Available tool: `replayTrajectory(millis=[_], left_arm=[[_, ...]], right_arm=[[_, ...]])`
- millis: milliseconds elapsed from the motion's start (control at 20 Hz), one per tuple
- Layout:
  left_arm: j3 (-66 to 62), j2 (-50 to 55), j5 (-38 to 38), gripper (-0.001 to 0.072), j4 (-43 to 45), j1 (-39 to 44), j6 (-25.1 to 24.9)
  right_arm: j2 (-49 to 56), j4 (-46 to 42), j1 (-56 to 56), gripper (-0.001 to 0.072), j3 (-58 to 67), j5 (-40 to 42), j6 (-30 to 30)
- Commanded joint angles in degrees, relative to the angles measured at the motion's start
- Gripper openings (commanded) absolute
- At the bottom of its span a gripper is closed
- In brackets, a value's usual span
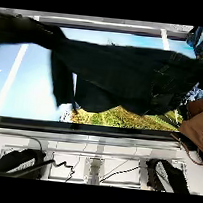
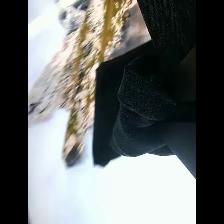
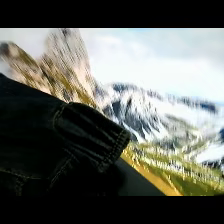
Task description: Fold the clothes and pants, and hang the long-sleeved shirts on hangers.
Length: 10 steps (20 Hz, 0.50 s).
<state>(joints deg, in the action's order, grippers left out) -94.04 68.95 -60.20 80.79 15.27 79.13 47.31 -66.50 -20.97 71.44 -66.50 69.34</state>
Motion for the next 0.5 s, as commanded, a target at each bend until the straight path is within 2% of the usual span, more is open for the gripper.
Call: replayTrajectory(millis=[0, 150, 350, 450], left_arm=[[2.27, 15.47, 15.08, 0.0023, -6.75, 4.74, -0.04], [2.27, 26.36, 35.89, 0.0024, -6.05, 10.45, -0.07], [2.27, 33.81, 62.79, 0.0024, -5.64, 14.82, -0.07], [2.27, 34.62, 69.61, 0.0024, -5.66, 14.99, -0.04]], right_arm=[[13.75, 0.46, 0.00, 0.0072, -2.91, 4.61, 0.50], [24.74, 1.62, 0.00, 0.0072, -2.93, 12.61, 0.52], [30.84, 3.30, 0.00, 0.0072, -2.93, 25.24, 0.63], [31.15, 3.43, 0.00, 0.0072, -2.91, 32.74, 0.81]])
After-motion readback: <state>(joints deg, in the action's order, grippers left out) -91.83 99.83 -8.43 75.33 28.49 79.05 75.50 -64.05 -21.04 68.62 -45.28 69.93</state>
